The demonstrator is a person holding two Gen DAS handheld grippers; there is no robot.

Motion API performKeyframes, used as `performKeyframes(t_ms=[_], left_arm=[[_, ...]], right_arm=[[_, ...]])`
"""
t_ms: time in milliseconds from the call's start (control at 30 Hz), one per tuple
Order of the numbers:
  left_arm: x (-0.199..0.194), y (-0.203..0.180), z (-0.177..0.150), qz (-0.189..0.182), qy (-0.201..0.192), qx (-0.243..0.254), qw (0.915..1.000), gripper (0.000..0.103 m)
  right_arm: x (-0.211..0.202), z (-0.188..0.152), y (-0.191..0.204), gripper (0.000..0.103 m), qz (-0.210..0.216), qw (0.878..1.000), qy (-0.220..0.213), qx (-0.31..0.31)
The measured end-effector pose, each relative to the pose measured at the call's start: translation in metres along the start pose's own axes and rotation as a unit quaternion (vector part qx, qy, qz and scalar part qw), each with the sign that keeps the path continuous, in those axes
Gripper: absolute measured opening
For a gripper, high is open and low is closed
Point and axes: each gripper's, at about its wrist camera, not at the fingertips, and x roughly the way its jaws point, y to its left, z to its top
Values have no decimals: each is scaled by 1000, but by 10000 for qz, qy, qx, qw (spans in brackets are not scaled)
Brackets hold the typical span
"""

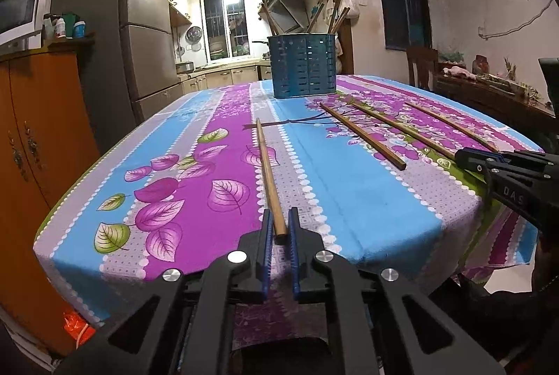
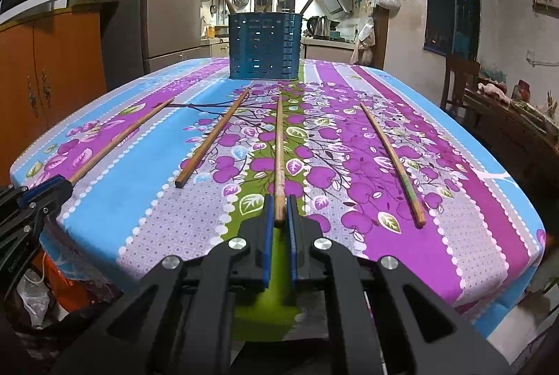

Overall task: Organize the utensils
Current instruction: 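Close the left tool on a chopstick while the right tool grasps another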

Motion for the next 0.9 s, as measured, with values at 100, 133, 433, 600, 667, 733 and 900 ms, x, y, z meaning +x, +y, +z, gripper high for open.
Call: performKeyframes(t_ms=[100, 133, 433, 600, 667, 733, 900], left_arm=[[0, 1, 0, 3, 22, -64, 10000, 8], [0, 2, 1, 5, 33, -88, 10000, 8], [-10, 12, 6, 114, 33, -216, 9997, 8], [-21, 18, 12, 133, -54, -163, 9998, 8], [-25, 17, 14, 171, -122, -52, 9998, 8], [-30, 18, 19, 160, -191, 43, 9997, 8], [-42, 21, 35, 104, -444, 239, 9987, 8]], right_arm=[[-2, 0, -1, 5, 98, 9999, 24, 50], [-3, 1, -3, 5, 135, 9999, 36, 78], [-19, 4, -7, 5, 114, 9998, -150, 51], [-32, 10, -14, 5, 70, 9995, -292, 112], [-37, 14, -17, 5, 96, 9993, -336, 116], [-43, 19, -17, 5, 117, 9991, -408, 47], [-59, 31, -15, 5, 126, 9975, -673, -188]])
